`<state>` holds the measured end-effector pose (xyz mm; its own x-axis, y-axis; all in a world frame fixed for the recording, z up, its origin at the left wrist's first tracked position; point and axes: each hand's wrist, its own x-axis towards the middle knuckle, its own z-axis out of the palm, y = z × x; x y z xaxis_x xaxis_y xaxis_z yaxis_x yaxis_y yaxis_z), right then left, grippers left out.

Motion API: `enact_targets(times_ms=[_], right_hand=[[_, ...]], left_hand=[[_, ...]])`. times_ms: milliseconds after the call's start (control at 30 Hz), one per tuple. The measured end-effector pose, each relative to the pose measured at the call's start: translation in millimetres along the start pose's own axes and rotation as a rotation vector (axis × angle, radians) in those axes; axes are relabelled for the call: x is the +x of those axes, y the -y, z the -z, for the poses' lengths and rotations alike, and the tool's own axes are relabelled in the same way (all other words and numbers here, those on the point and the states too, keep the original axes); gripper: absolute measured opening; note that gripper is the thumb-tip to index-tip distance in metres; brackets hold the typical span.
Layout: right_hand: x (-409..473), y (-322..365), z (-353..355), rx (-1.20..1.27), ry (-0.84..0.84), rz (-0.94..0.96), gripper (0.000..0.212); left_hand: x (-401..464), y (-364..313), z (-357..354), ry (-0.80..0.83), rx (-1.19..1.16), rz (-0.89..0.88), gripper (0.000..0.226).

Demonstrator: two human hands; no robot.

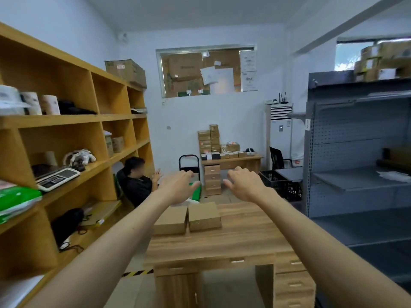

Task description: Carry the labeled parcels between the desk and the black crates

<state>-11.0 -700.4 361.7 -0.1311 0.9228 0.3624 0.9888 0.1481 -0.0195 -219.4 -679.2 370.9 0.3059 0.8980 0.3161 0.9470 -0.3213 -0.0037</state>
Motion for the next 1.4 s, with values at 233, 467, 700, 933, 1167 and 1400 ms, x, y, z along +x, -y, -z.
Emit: enact_targets(times_ms=[233,467,700,933,1167,1400], right_hand=[[71,-13,-33,-0.006,0.015,0.019,0.037],[143,-2,-80,-0.014,0.045,0.061,0.04],[232,13,-106,-0.025,0.06,0.096,0.037],[327,10,-117,-0.024,0.008,0.062,0.037],[376,-3,-162,-0.032,0.039,0.034,0.032],[432,-27,-201,-0.024,0.045,0.027,0.033]], left_hand=[[63,23,-27,-0.008,-0.001,0.033,0.053],[116,59,-63,0.023,-0.04,0.05,0.052],[197,112,-95,0.038,-0.093,0.073,0.051],[287,154,-102,0.009,-0.088,0.059,0.052],[345,166,-139,0.048,-0.084,-0.001,0.046],[414,174,-183,0.043,-0.086,-0.033,0.048]])
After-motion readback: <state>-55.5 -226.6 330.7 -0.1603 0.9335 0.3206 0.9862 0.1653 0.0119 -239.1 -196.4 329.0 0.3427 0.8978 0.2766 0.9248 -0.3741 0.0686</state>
